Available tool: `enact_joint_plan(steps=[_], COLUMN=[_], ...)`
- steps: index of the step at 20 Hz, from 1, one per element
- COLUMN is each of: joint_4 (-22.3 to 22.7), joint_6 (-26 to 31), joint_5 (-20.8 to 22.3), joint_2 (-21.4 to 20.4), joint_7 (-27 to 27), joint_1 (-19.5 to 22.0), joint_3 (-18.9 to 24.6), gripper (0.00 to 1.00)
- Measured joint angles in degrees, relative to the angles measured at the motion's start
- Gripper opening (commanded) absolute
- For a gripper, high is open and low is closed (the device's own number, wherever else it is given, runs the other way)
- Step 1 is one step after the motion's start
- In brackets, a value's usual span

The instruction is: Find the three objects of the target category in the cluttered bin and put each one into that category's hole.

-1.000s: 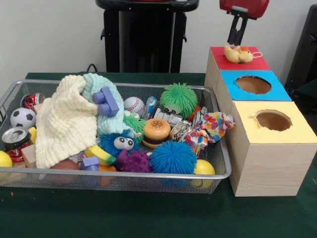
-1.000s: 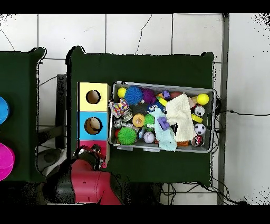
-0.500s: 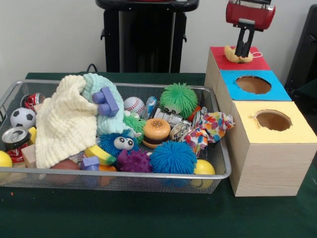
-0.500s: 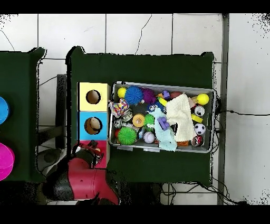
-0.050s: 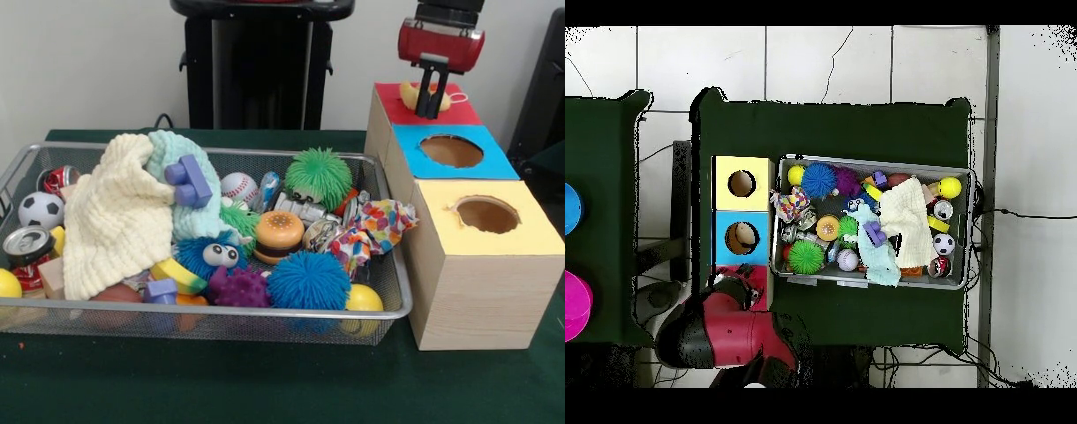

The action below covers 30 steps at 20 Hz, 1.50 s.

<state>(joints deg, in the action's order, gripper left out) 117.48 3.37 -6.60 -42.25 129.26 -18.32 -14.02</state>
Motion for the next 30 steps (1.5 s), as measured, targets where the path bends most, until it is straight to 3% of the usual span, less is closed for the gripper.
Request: enact_joint_plan(steps=[13, 20, 25, 30], joint_4=[0.96, 1.03, 1.08, 1.17], joint_6=[-1.54, -0.6, 4.81, 8.32], joint_5=[-0.02, -0.01, -0.02, -0.48], joint_2=[0.05, -0.39, -2.39, -3.81], joint_7=[0.0, 0.0, 0.0, 0.0], joint_1=[0.98, -1.99, -5.69, -5.95], joint_3=[0.86, -0.52, -1.26, -1.31], gripper=[0.0, 0.0, 0.0, 0.0])
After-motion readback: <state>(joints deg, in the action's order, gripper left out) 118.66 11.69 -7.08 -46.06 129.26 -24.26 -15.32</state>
